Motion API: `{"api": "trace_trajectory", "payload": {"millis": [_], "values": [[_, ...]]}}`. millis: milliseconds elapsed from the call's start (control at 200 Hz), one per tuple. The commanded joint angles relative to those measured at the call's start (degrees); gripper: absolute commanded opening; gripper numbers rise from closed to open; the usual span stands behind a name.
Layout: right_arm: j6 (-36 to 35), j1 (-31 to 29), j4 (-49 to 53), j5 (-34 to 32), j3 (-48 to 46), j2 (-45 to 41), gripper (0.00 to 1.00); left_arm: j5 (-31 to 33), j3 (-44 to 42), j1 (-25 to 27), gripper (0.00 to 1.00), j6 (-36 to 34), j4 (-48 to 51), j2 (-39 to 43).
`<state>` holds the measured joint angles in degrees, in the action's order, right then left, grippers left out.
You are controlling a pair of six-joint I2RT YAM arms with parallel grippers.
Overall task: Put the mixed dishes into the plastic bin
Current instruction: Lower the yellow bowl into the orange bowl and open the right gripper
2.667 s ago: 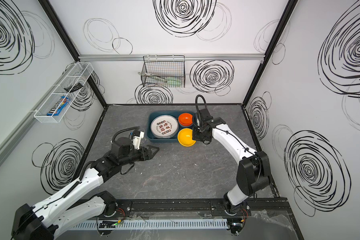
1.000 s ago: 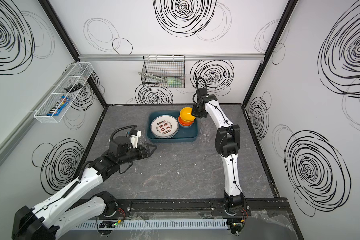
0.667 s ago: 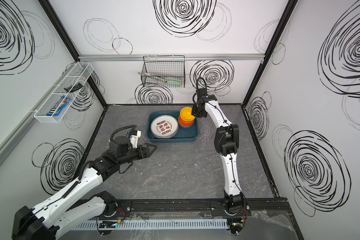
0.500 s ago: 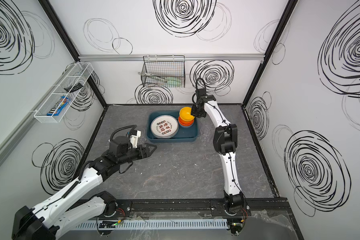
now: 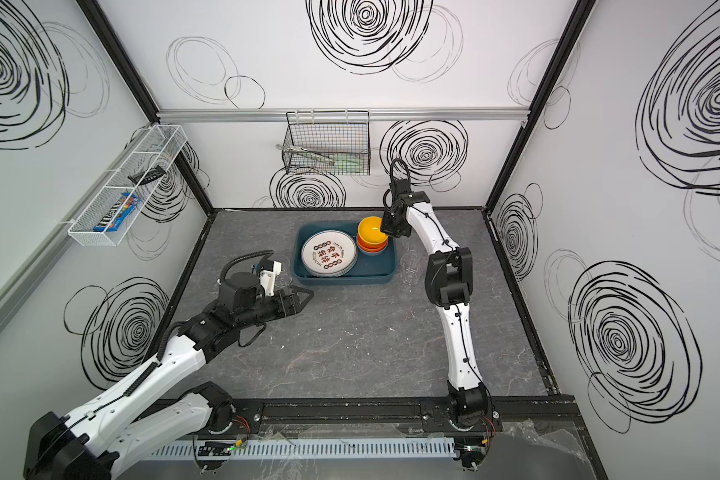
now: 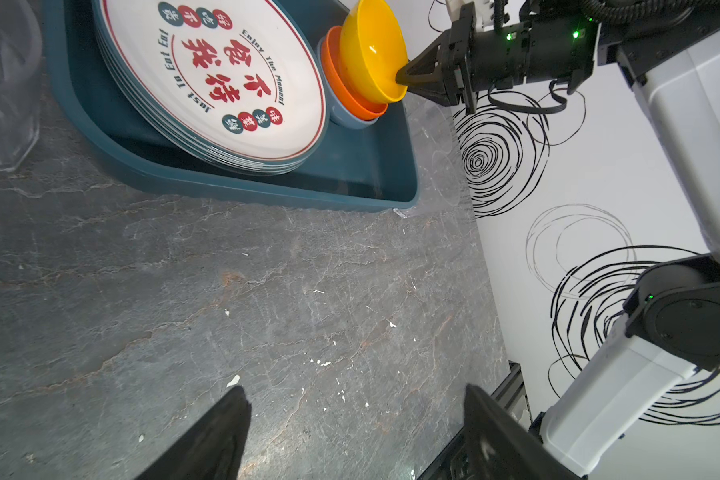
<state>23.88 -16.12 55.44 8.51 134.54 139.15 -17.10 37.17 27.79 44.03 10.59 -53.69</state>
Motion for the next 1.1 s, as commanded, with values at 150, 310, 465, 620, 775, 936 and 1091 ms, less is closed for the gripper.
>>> {"api": "trace_trajectory", "payload": {"millis": [150, 310, 465, 620, 775, 936, 1091], "values": [[-0.41, -0.74, -1.13, 0.32, 2.11, 1.49, 0.03, -0.48, -0.33, -0.30, 0.84, 0.53, -2.24, 0.16], [-0.45, -0.96, -1.57, 0.09, 2.13, 1.73, 0.04, -0.48, -0.52, -0.32, 0.84, 0.53, -2.18, 0.17], [-0.41, -1.10, -1.56, -0.21, 2.30, 2.34, 0.05, -0.58, -0.69, -0.36, 0.84, 0.54, -2.02, 0.20], [-0.41, -1.25, -1.39, -0.77, 2.28, 2.79, 0.07, -0.65, -0.78, -0.45, 0.84, 0.44, -2.04, 0.25], [-0.32, -1.25, -1.30, -1.35, 2.35, 2.79, 0.12, -0.65, -0.82, -0.43, 0.84, 0.47, -2.09, 0.14], [-0.41, -1.36, -1.11, -1.81, 2.39, 2.13, 0.18, -0.56, -1.13, -0.46, 0.84, 0.53, -2.13, 0.37], [-0.54, -1.52, -0.99, -2.19, 2.39, 0.52, 0.22, -0.22, -1.14, -0.55, 0.84, 0.53, -1.89, 0.76]]}}
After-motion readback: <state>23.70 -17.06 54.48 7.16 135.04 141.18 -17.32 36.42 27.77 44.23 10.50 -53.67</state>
